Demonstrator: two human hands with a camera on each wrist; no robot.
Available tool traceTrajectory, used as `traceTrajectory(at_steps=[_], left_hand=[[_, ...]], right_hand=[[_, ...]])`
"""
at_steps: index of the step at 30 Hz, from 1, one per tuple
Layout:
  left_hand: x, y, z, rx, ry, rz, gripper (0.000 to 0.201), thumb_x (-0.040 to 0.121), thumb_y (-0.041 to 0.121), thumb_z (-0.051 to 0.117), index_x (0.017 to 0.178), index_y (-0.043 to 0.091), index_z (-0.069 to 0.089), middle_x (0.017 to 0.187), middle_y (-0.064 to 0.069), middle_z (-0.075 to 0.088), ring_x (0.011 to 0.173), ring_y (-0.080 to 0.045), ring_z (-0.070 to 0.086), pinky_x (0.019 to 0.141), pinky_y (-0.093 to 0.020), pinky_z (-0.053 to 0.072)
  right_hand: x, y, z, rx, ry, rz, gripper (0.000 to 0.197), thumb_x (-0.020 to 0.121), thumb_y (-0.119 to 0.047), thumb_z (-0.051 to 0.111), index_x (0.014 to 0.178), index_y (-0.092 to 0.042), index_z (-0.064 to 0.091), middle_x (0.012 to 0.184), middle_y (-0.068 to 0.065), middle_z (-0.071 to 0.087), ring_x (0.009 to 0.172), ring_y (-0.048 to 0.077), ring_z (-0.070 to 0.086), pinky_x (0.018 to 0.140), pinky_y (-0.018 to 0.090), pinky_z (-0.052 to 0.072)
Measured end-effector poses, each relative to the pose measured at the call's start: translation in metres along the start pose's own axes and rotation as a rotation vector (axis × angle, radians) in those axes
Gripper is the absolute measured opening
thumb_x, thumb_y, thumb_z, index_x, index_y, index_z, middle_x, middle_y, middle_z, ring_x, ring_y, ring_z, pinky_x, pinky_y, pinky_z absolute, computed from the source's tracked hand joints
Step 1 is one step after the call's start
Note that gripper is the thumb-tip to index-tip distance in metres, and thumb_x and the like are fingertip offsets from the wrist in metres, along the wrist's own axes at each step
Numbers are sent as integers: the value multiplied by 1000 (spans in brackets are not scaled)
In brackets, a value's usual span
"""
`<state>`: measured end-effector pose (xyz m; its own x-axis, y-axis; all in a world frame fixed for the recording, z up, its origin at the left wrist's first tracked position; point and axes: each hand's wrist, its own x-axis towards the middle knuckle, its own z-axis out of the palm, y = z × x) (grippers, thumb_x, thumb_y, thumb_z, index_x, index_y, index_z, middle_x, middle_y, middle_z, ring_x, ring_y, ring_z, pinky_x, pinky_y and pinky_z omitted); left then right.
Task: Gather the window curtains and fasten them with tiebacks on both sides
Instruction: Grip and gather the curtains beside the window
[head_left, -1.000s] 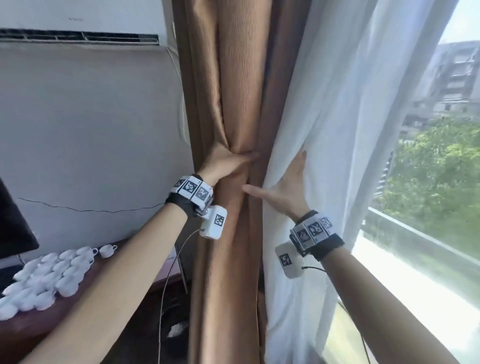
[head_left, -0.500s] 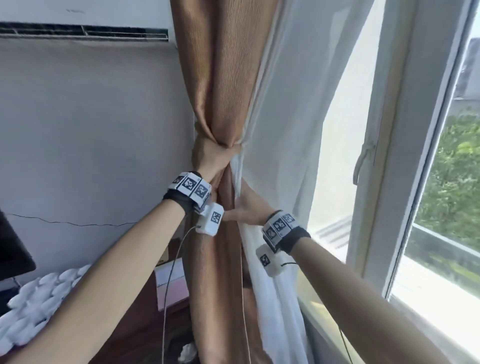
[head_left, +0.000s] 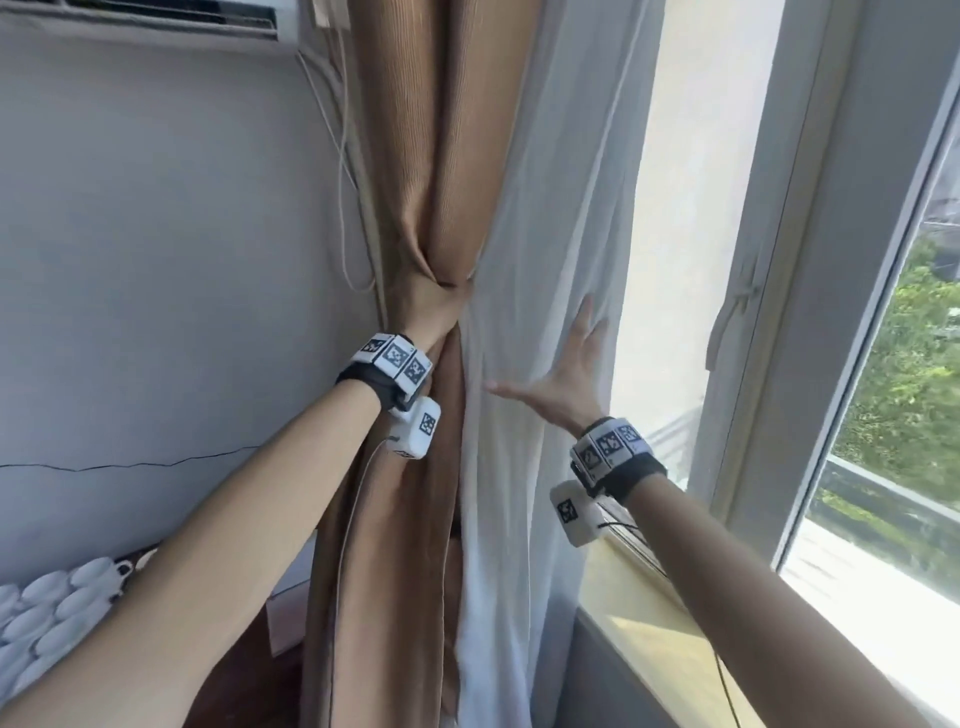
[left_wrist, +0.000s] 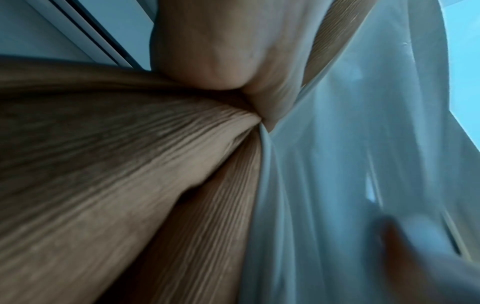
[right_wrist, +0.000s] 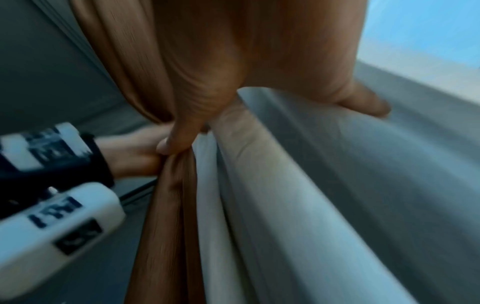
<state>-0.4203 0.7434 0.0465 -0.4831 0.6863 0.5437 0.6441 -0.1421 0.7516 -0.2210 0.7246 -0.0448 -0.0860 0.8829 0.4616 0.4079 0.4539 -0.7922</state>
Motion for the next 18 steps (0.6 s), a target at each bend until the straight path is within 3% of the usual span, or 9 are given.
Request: traceTrajectory(at_steps=[2,4,5,7,9,11,13,15,18], left_hand=[[1,5,18,53,-145,-22,81,63,82,73,120,24,69,103,11,77,98,-13,74,88,-29,60],[-2,10,34,111,-249,-2,69,69,67,69,94,3,71,90,-6,76,95,-27,75,76,-31,59],[0,8,42,131,-254,35,75,67,65,62,99,-3,68,96,-13,75,98,-31,73,78,-36,59],[4,5,40,101,-224,85,84,65,63,54,123,3,61,118,-10,71,112,-29,68,94,-37,58],[15,-10,30,27,-230,166,79,74,63,61,135,13,55,136,5,62,126,-16,58,109,-27,46],[29,-37,19,38,-303,170,92,79,66,68,150,12,46,151,5,50,143,-13,44,116,-21,31],[46,-70,11,146,-251,100,122,79,68,74,165,10,10,171,-3,14,159,-17,11,124,-27,12],[69,-102,7,173,-112,59,144,74,67,81,162,15,-20,171,-1,-22,159,-15,-15,128,-36,-4],[110,-136,2,226,-85,-70,157,63,72,85,159,22,-29,168,1,-32,157,-15,-22,130,-46,-2]], right_hand=[[23,4,35,-68,-86,14,173,37,-81,88,158,-38,-28,167,2,-37,160,29,-19,127,64,9],[50,10,75,-88,-139,-5,169,31,-92,78,161,-33,-13,172,3,-17,162,30,-1,129,59,15],[70,16,95,-86,-131,-3,165,31,-99,71,163,-27,1,173,6,3,160,31,15,128,58,23],[121,43,137,-97,-133,-35,154,34,-107,60,158,-22,27,163,8,34,150,30,39,119,53,42],[154,50,159,-135,-91,-67,147,42,-103,64,160,-24,25,165,9,29,150,30,35,122,48,38],[172,33,162,-102,-23,-107,141,53,-87,71,163,-23,12,169,14,16,152,35,27,123,50,34],[200,28,174,-23,-19,-114,135,58,-67,82,162,-28,6,168,16,10,152,39,29,119,55,40],[231,26,193,-45,-85,-89,140,61,-56,91,163,-27,0,171,14,-1,155,38,26,120,56,39],[274,30,226,-68,-158,-76,147,58,-53,96,163,-31,-4,171,11,-9,157,37,24,117,61,40]])
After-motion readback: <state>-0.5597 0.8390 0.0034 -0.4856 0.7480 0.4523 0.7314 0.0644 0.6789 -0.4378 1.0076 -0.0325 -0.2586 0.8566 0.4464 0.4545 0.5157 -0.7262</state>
